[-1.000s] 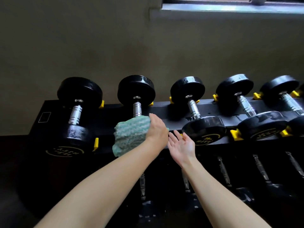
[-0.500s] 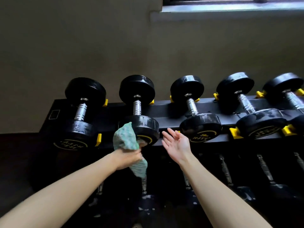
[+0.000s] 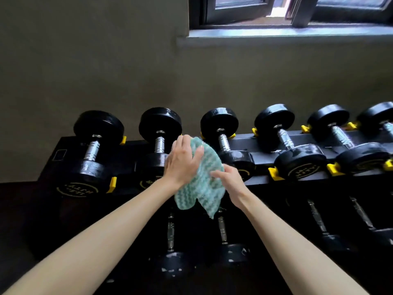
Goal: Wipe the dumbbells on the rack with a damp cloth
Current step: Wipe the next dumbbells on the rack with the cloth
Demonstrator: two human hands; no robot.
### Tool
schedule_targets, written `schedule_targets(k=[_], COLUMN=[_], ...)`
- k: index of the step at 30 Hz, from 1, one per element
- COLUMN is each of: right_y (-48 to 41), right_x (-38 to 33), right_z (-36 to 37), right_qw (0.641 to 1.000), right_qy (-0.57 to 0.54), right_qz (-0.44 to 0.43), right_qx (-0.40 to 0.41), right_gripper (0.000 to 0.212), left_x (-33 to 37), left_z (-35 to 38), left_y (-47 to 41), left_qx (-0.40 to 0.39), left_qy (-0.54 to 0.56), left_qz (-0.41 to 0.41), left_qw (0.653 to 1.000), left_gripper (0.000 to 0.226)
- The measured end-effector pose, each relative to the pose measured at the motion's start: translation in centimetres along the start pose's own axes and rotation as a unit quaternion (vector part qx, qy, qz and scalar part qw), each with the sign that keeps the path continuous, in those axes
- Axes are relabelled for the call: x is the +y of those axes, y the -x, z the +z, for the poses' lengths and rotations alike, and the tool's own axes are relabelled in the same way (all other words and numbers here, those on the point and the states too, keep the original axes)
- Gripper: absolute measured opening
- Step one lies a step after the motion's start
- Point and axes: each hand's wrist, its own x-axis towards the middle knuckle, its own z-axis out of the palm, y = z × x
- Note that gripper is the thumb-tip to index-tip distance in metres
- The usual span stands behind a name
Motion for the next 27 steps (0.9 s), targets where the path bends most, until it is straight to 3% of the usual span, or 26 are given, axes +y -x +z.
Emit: schedule_targets(k=[2,6,8,11,13,14,15,17,20,24,27], right_y=[-0.7,-2.7,-3.9,-5.2,-5.6,-5.7,-5.7,-6.1,-6.5,-7.4,-8.3], right_x=[-0.9,-2.1,-2.4,-1.9,-1.1,-0.9,-0.7,-0.1,0.5,0.1,0.9], right_z=[-2.9,-5.9,-6.3,-6.5,-6.4,-6.4,-6.4,-6.6,-7.0,-8.8,-10.3], right_qw=[0.988,0.949,0.93,0.889,0.814,0.793,0.795,0.849,0.908,0.971,0.987], right_qy=[0.091,0.207,0.219,0.354,0.458,0.469,0.46,0.411,0.316,0.152,0.072], right_qz=[-0.067,-0.163,-0.206,-0.156,-0.196,-0.243,-0.273,-0.256,-0.207,-0.111,-0.072], right_qx=[0.101,0.172,0.211,0.246,0.299,0.304,0.287,0.214,0.181,0.149,0.122], right_gripper=[0.007,0.023,0.023,0.024,0.017,0.009,0.003,0.016,0.027,0.025,0.018], left_x=[0.2,-0.2,0.0,0.3,0.5,0.7,0.8,1.0,1.4,2.6,3.9], left_z=[2.0,7.0,9.3,12.2,13.5,14.0,14.4,14.9,15.2,15.7,16.3], left_y=[-0.7,-0.9,-0.8,-1.1,-1.7,-1.8,-2.0,-2.4,-2.7,-2.4,-2.5], left_qx=[0.0,-0.022,-0.006,-0.032,-0.074,-0.081,-0.072,-0.036,-0.006,0.043,0.07], left_qy=[-0.069,-0.145,-0.149,0.038,0.196,0.236,0.257,0.282,0.283,0.211,0.087], left_qz=[-0.026,-0.14,-0.157,-0.226,-0.354,-0.413,-0.449,-0.473,-0.46,-0.382,-0.239], left_qw=[0.997,0.979,0.976,0.973,0.911,0.876,0.853,0.834,0.842,0.899,0.964], left_gripper=[0.041,0.055,0.06,0.045,0.052,0.058,0.061,0.06,0.055,0.045,0.048])
